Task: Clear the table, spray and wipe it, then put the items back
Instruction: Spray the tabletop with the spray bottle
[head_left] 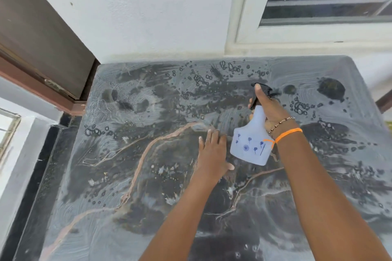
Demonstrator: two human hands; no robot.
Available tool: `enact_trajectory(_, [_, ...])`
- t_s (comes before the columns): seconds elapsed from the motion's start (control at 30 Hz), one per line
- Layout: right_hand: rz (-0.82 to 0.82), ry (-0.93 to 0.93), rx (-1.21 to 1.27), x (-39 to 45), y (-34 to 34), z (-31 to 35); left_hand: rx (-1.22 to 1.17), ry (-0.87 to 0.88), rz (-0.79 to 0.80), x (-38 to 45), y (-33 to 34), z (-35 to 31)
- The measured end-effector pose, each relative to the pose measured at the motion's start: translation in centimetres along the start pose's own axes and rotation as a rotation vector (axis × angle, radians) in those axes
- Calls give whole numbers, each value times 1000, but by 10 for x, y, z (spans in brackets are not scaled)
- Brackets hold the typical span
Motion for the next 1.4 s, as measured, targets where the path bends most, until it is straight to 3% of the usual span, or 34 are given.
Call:
enact_trajectory(0.2, [-20, -18, 404, -14, -69, -31, 15, 75, 47, 24, 11, -59])
enact_trajectory(0.37, [-228, 44, 283, -26, -135, -48, 62, 23, 122, 37, 32, -91])
enact_trajectory(0.47, [-207, 64, 232, -33, -157, -57, 83, -31, 127, 41, 36, -95])
enact_trajectory(0.63, [-215, -100, 576, -43, -183, -67, 109, -66, 129, 46, 36, -98])
enact_trajectory(0.87, [-415, 16, 563, -51, -217, -73, 124, -72, 95, 49, 37, -95])
enact_trajectory(1.13, [-62, -145, 745, -67, -161, -78, -20, 40, -31, 35, 40, -80])
enact_trajectory(1.4, [290, -17, 368, -79, 6, -68, -151, -90, -162, -45, 53, 7])
Point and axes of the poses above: each hand's wrist, its own x-axis towards the middle knuckle, its own y-axis out of the palm, z = x × y, the point moved 4 cm from there along x, towards the middle knuckle, and after that the axes turned 13 degrees about z, right-handed, at the moved point
